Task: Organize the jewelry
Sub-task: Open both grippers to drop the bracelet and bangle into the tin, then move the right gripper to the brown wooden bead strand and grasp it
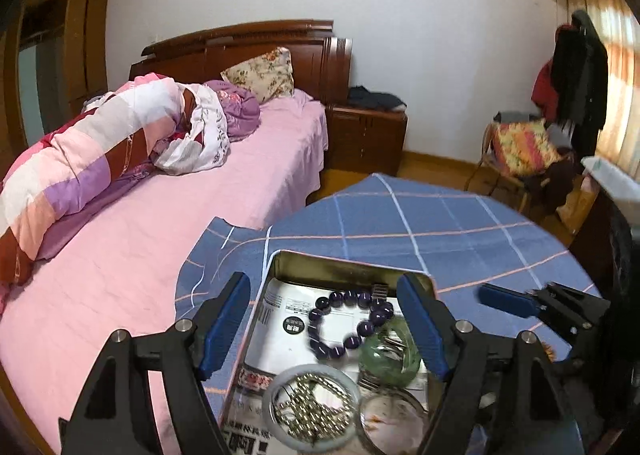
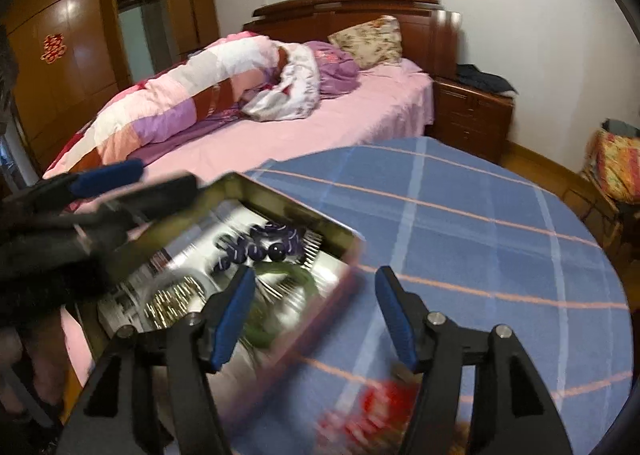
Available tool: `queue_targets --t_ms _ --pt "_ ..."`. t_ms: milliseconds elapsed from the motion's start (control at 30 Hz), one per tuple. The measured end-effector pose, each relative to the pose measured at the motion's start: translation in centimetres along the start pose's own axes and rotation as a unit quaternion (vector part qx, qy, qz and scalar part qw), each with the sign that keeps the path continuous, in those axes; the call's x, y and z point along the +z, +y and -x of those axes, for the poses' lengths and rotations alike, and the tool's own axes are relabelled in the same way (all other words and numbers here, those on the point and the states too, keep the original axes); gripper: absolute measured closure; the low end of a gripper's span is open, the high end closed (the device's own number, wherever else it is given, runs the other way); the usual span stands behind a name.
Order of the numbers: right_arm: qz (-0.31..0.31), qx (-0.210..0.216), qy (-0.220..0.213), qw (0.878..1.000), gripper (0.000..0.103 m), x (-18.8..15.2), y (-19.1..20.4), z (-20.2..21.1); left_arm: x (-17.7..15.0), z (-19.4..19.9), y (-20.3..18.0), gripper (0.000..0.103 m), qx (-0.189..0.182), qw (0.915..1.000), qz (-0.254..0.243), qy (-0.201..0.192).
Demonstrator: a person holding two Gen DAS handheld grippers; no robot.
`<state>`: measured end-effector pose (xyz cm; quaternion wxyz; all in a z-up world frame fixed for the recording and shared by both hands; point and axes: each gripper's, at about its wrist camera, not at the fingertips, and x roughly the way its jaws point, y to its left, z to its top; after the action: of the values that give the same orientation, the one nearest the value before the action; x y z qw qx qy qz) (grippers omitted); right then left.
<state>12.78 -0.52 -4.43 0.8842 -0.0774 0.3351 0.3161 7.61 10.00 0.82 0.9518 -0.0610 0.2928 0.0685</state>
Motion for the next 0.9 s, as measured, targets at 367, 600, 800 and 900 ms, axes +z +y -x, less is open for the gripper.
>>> queue_targets --t_ms 367,600,800,900 --pt "-0.081 -0.108 0.037 0.990 0.038 -7.1 -9.2 5.7 -3.3 2.4 -3.4 0.027 -0.014 0.9999 -0.005 0.003" --pt "-0.093 -0.097 0.039 0.990 0.038 -8.3 -8.9 6.5 -5.1 2.3 -6.4 0.027 -0.027 0.9983 -0.045 0.023" --pt "-0.073 -0.075 0.039 0.994 0.051 -8.2 -7.7 6.1 -5.5 2.2 -6.7 0.027 -0.027 0.9983 -0.041 0.030" --pt "-0.067 -0.068 0.046 0.994 0.054 -8.5 -7.4 5.5 -5.7 1.8 -6.7 0.027 -0.023 0.9982 -0.039 0.039"
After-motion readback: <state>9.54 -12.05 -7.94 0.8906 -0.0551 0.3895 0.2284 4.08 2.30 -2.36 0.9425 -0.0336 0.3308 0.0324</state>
